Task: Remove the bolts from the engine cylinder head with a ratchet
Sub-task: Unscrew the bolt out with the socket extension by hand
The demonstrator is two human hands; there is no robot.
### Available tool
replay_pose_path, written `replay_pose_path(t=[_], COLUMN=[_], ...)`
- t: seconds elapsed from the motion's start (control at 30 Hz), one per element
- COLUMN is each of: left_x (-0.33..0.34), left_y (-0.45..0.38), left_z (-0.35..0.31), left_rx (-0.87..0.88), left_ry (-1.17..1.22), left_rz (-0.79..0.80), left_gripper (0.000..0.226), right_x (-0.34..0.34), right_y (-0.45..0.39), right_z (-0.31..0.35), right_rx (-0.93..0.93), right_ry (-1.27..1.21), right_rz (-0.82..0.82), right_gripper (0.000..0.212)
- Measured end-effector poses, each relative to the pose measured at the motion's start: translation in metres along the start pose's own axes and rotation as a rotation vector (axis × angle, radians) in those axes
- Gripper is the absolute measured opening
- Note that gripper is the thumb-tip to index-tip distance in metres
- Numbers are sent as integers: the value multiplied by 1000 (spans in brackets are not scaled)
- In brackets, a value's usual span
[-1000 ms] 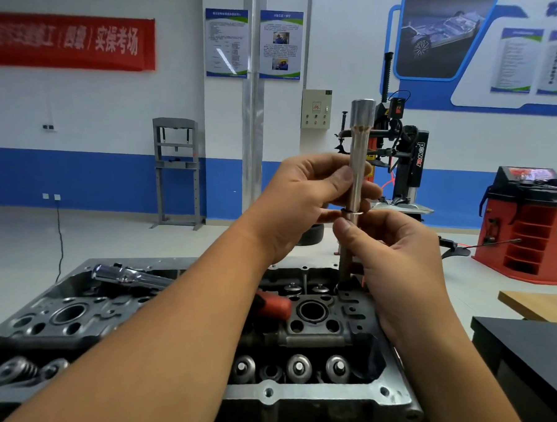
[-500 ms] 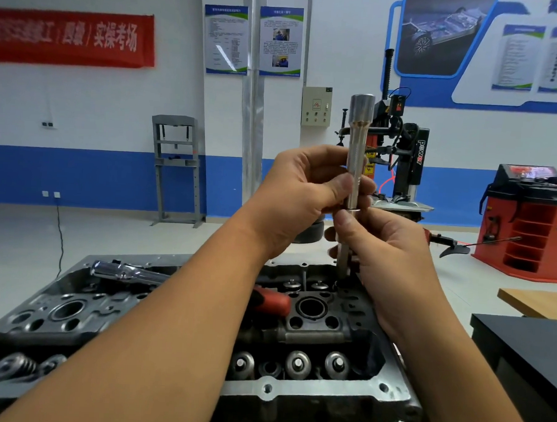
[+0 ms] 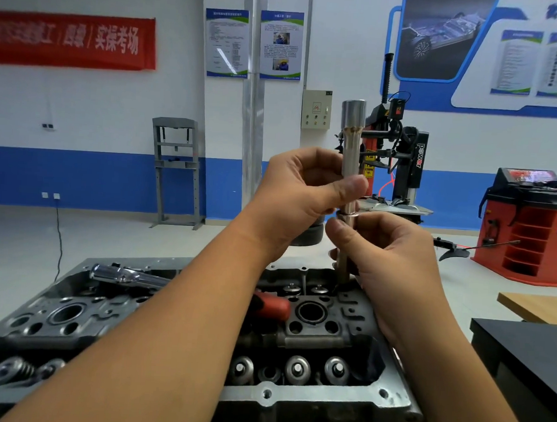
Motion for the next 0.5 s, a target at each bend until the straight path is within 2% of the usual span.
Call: replay_pose_path(t=[0.07, 0.13, 0.2, 0.3, 0.33, 0.4, 0.5], left_x=[-1, 6, 11, 5, 3, -3, -2], left_y=[-1, -1, -2, -3, -3, -2, -3], left_z=[0, 5, 10, 7, 5, 2, 6], left_rx=[-4, -49, -77, -40, -21, 10, -24], left_ry=[-8, 21, 40, -1, -10, -39, -48], left_rz=[-6, 82, 130, 77, 50, -13, 8], left_gripper=[33, 21, 18, 11, 12, 31, 32], right_x=[0, 2, 4, 3, 2, -2, -4], right_y=[-1, -1, -1, -1, -1, -1, -1], right_z=[0, -1, -3, -3, -3, -3, -3], right_rx=[-9, -2, 9, 12, 4, -10, -9], right_ry=[12, 8, -7, -8, 9, 42, 52], right_rz=[1, 20, 31, 24, 19, -3, -21], right_gripper=[10, 8, 8, 7, 5, 9, 11])
Point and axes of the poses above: each hand's wrist, its own y-axis away from the middle knuckle, its own x-axis out of the palm, z = x × y, the point moved 10 cm from there along -y, towards the middle knuckle, and after that the axes turned 9 degrees about -x, right-handed, at the moved point
